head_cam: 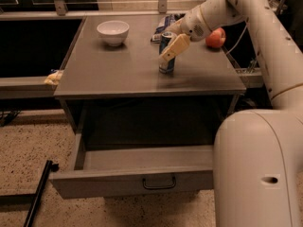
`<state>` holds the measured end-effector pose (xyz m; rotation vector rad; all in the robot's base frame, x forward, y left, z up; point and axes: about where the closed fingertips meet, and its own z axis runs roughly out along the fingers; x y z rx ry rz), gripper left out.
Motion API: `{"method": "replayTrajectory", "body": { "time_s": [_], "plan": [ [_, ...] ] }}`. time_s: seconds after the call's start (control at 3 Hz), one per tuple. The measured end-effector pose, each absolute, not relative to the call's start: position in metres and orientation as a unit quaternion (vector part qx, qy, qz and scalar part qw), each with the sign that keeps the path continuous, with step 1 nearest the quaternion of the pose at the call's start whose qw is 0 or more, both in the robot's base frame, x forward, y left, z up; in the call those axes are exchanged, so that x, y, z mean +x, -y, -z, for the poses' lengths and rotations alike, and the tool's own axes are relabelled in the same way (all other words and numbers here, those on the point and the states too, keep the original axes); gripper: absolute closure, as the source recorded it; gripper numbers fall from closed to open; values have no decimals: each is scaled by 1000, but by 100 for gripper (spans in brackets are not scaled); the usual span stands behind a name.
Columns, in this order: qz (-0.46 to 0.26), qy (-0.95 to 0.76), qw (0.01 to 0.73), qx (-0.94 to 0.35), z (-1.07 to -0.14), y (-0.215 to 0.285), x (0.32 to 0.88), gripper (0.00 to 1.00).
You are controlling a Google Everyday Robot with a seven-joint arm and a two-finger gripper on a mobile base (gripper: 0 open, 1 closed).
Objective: Place redbull can into top drawer
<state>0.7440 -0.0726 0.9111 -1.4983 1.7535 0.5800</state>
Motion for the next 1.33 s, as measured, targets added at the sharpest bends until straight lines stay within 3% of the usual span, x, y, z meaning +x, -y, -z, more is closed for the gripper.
{"method": "replayTrajectory", "body": {
  "time_s": [1.0, 1.33],
  "plan": [
    [-211, -688, 368, -588, -926, 111, 698, 89],
    [-198, -682, 373, -597, -940, 137, 643, 100]
  ]
}}
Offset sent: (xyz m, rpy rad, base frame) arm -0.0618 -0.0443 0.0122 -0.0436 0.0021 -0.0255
